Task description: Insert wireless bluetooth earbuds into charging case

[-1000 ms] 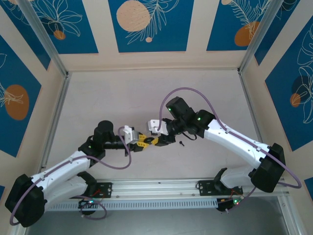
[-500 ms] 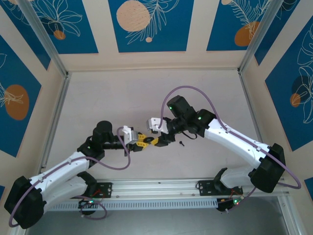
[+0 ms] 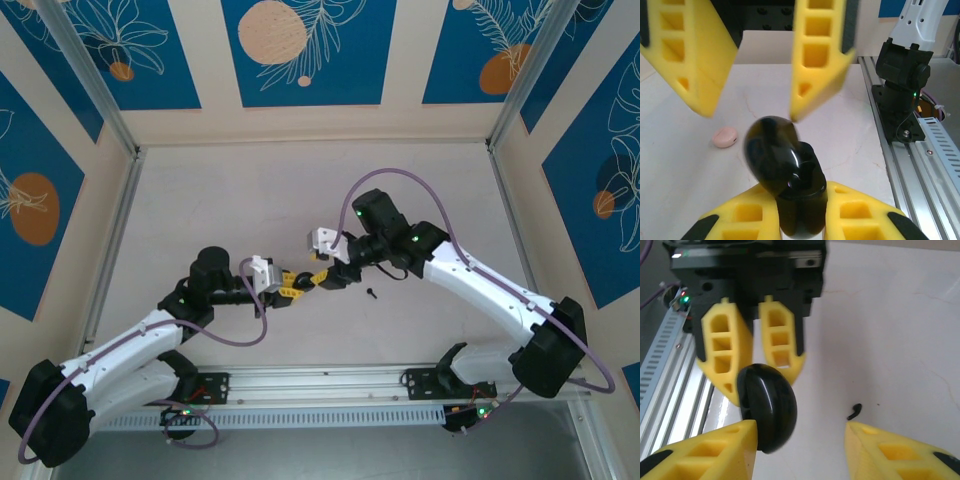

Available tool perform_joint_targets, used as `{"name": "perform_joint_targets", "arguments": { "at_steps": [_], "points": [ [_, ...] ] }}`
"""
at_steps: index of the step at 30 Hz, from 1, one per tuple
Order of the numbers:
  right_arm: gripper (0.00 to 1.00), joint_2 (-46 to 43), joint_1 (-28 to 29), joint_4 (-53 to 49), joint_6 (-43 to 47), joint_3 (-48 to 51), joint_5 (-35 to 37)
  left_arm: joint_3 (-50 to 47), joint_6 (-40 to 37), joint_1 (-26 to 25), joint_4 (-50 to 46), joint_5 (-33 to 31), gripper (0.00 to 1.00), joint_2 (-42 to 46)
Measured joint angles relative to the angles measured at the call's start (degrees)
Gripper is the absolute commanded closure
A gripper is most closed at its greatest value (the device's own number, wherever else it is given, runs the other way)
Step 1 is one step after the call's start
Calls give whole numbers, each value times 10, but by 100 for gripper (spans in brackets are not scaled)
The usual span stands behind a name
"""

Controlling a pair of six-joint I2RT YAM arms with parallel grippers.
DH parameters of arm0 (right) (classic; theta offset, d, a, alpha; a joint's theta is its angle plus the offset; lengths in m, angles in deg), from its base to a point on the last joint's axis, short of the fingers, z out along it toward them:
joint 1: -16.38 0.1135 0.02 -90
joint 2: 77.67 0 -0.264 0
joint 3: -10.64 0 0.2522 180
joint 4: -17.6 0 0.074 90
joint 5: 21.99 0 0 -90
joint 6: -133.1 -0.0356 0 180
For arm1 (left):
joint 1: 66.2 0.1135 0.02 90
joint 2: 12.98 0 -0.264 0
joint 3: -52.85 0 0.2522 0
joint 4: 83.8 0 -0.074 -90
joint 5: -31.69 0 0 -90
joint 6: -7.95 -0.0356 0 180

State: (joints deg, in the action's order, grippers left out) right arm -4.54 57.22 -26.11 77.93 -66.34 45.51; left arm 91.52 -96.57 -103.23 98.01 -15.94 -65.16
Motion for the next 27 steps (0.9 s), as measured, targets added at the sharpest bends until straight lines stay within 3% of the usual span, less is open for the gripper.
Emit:
{"name": "perform_joint_targets", "arguments": {
  "at_steps": [13,22,27],
  "points": [
    [52,-33,-40,61,-54,43,-25,-1,7,0,23,4,86,0],
    [53,-42,-63,87,-211,52,1,-84,64,6,106,-105,87,21],
    [57,29,-64,34,-329,5,56,-104,106,30,131,-162,87,48]
  ]
}}
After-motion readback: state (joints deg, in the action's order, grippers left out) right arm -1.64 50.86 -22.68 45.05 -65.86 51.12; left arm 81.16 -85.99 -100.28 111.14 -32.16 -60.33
